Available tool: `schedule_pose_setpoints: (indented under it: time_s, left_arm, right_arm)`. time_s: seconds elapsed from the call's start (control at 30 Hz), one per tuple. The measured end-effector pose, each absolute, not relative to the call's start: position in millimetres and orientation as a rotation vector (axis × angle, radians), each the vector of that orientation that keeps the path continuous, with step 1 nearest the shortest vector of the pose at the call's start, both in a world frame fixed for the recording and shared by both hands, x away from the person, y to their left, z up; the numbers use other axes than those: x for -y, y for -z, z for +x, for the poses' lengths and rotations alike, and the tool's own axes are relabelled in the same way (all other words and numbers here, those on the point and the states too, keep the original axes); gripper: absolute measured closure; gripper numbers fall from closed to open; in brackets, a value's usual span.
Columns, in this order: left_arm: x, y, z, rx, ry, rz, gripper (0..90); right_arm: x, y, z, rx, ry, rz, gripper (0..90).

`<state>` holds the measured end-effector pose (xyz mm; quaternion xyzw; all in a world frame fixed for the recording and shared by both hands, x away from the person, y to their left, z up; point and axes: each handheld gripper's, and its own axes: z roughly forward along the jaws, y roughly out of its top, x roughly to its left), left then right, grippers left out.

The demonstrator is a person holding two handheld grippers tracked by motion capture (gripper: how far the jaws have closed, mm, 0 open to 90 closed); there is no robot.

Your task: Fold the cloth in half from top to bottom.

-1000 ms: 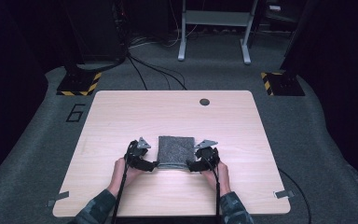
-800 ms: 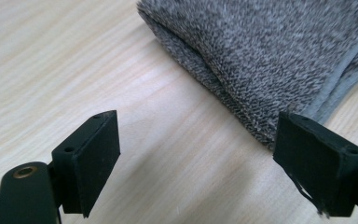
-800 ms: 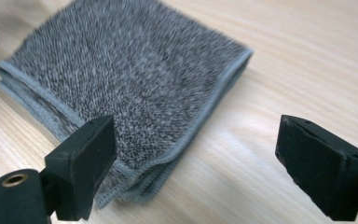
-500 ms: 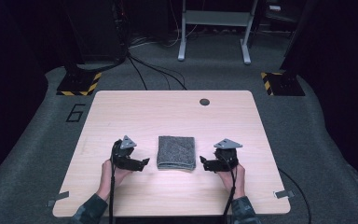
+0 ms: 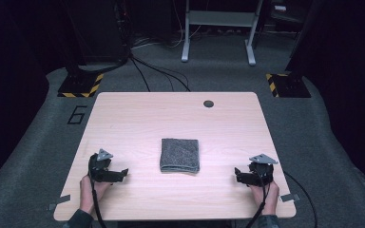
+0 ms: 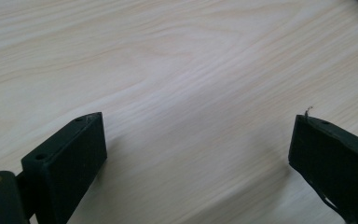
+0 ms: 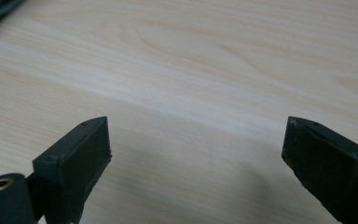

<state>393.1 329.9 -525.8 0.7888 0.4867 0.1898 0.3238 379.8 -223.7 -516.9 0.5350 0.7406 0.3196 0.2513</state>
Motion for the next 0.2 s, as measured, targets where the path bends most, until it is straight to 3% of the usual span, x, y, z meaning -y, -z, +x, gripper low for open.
schedule_pose_setpoints:
  time_s: [0.2]
  left_arm:
    - [-340.0,531.0,385.7,-1.272,-0.558,2.033,3.0]
  right_arm:
    - [239.5,528.7,373.5,-1.990,-0.875,1.508,8.0]
